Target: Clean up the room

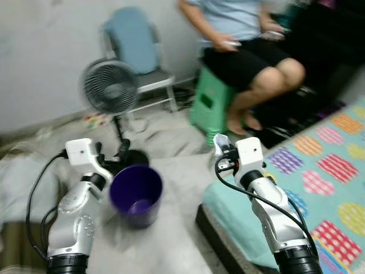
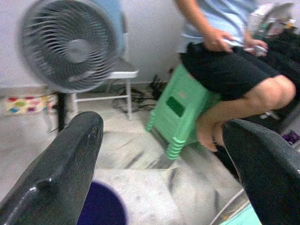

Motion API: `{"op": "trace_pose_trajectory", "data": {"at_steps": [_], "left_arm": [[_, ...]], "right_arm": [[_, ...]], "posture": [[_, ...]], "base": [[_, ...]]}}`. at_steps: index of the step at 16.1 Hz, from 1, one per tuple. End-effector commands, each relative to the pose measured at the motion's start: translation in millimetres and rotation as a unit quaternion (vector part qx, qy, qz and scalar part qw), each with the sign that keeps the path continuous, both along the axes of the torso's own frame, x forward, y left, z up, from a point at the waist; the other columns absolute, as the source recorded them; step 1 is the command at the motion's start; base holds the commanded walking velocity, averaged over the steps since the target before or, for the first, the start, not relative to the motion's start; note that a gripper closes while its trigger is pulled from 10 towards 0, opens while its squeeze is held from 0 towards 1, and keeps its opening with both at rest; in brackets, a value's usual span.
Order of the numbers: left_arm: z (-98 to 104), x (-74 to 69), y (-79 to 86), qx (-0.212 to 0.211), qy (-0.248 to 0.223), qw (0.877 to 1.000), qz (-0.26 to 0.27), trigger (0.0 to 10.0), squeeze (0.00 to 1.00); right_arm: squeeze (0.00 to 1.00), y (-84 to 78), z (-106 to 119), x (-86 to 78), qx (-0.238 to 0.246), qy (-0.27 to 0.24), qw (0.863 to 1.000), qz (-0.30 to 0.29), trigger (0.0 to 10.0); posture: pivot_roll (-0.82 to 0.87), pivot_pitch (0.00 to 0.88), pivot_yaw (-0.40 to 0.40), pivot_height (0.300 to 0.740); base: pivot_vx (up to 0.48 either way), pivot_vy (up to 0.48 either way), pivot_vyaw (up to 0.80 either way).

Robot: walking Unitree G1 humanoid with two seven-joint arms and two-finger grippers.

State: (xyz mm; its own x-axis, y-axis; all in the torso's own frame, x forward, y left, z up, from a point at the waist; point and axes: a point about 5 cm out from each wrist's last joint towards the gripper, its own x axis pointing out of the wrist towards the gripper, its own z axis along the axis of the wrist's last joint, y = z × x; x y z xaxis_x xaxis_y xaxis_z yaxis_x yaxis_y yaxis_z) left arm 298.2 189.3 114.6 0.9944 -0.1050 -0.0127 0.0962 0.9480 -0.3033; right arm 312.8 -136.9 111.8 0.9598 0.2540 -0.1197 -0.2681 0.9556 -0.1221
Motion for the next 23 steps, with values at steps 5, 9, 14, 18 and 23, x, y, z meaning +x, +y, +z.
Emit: {"op": "trace_pose_trajectory", "data": {"at_steps": [5, 9, 14, 18, 23], "left_arm": [[2.2, 2.2, -6.6, -0.008, -0.007, 1.000, -0.003, 10.0, 0.00], [2.9, 2.2, -5.6, -0.018, -0.010, 1.000, 0.002, 10.0, 0.00], [3.5, 2.2, -5.4, -0.023, -0.013, 1.000, 0.002, 10.0, 0.00], [3.2, 2.5, -5.8, -0.024, -0.010, 1.000, 0.000, 10.0, 0.00], [6.5, 1.9, -6.4, -0.028, -0.027, 0.999, -0.003, 10.0, 0.00]], "right_arm": [[0.00, -8.9, 0.1, 1.3, -0.003, 0.002, 1.000, -0.014, 10.0], [0.00, -9.0, 0.4, 1.9, -0.006, 0.001, 1.000, -0.012, 10.0], [0.00, -9.0, 0.0, 2.0, -0.002, 0.002, 1.000, -0.014, 10.0], [0.00, -9.2, -0.6, 2.3, -0.002, 0.004, 1.000, -0.014, 10.0], [0.00, -8.8, -1.0, 2.9, -0.002, 0.006, 1.000, -0.012, 10.0]], "posture": [[-0.09, 0.000, -0.003, 0.740], [-0.09, 0.000, -0.004, 0.740], [-0.09, 0.000, -0.004, 0.740], [-0.10, 0.000, -0.005, 0.740], [-0.10, 0.000, -0.005, 0.740]], "base": [[0.184, 0.000, 0.00], [0.000, 0.000, 0.33], [0.000, 0.384, 0.24], [0.000, 0.480, 0.00], [0.000, 0.168, 0.00]]}}
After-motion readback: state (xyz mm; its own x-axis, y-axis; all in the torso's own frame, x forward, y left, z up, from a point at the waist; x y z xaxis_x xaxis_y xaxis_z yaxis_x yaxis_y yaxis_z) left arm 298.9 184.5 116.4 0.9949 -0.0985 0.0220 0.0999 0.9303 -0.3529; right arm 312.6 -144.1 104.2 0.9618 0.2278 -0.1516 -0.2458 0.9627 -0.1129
